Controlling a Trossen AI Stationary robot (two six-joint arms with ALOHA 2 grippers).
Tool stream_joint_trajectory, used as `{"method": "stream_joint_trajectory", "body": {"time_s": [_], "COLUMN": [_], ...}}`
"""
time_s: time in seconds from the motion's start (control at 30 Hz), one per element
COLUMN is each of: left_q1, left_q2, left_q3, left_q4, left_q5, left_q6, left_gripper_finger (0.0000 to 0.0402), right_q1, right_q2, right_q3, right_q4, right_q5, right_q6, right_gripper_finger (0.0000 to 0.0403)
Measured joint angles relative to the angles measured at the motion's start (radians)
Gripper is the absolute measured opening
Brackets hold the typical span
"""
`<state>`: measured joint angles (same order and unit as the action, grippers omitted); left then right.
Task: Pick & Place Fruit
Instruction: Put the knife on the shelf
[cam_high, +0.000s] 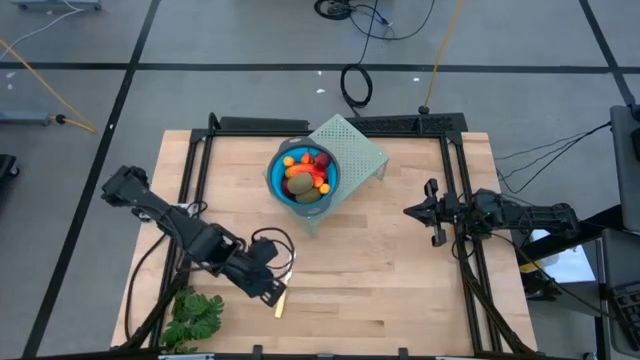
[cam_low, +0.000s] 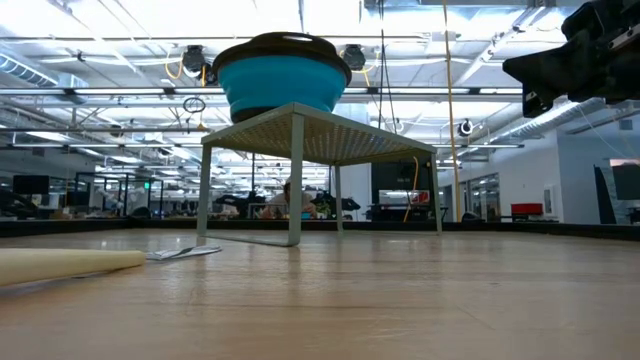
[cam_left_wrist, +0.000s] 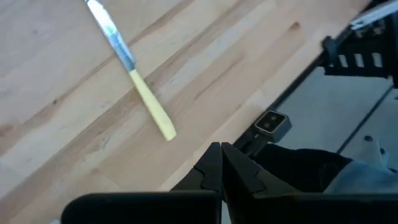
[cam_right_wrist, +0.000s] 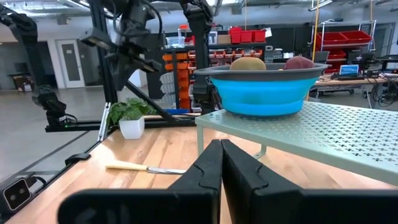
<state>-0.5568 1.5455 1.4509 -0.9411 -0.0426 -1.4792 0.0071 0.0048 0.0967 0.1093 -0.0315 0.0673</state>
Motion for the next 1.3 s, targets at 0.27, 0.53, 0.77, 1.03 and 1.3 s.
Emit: {"method": "stream_joint_trajectory", "body": {"time_s": [0.27, 0.53, 0.77, 1.03, 1.3], "left_q1": [0.001, 0.001, 0.001, -0.008, -0.015], "left_q2": [0.085, 0.182, 0.257, 0.339, 0.391], "left_q3": [0.000, 0.000, 0.000, 0.000, 0.000], "left_q4": [-0.002, -0.005, 0.010, 0.019, 0.025], "left_q5": [0.010, 0.071, 0.076, 0.121, 0.119], "left_q6": [-0.121, -0.228, -0.258, -0.253, -0.251], "left_gripper_finger": [0.0001, 0.0001, 0.0002, 0.0004, 0.0021], "right_q1": [0.000, 0.000, 0.000, 0.000, 0.000], "right_q2": [0.000, 0.000, 0.000, 0.000, 0.000], "right_q3": [0.000, 0.000, 0.000, 0.000, 0.000], "right_q4": [0.000, 0.005, 0.026, 0.039, 0.044], "right_q5": [0.000, 0.000, 0.001, 0.000, 0.000], "right_q6": [0.000, 0.000, -0.002, -0.003, -0.001], "right_gripper_finger": [0.0000, 0.0000, 0.0000, 0.0000, 0.0000]}}
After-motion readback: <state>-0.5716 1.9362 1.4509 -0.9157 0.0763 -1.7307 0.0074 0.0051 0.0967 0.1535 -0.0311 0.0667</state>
